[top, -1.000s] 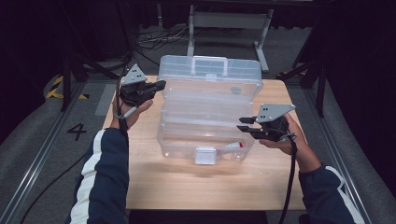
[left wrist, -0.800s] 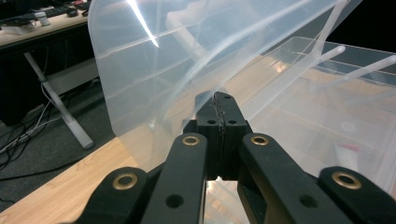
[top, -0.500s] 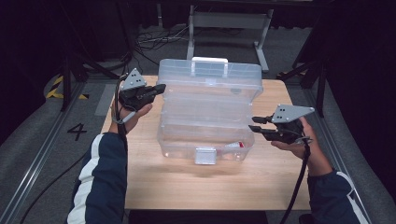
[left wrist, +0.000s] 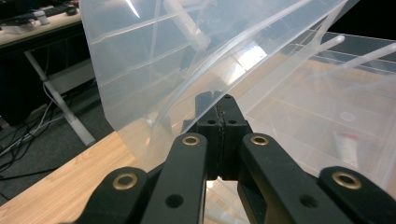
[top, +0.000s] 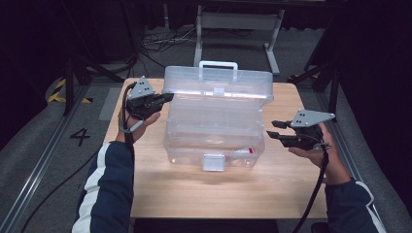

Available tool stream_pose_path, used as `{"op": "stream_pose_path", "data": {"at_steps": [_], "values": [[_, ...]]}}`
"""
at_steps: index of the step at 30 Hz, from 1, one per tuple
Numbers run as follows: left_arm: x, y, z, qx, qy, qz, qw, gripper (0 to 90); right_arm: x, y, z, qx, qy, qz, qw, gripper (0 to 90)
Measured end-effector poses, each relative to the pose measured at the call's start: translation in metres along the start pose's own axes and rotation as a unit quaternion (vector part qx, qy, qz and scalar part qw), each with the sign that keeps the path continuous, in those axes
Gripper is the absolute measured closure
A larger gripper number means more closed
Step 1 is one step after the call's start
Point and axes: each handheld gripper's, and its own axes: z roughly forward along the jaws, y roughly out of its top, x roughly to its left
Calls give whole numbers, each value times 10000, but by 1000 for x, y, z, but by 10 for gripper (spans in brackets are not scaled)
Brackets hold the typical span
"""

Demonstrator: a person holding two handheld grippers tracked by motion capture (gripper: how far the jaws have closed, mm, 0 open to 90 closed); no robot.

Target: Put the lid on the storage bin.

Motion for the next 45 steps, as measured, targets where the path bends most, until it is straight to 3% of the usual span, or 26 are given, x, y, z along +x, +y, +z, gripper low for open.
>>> {"op": "stream_pose_path", "data": {"at_steps": [8,26,45], "values": [[-2,-4,-1,-27,-72,-66,9999,900,0,-3,0,6,-12,74,10000,573],[-13,-21,-6,201,-131,66,9997,900,2,-10,9,56,-34,153,9999,519],[-26,-43,-13,517,-432,195,9975,900,1,-17,8,61,-38,252,9997,508]]}}
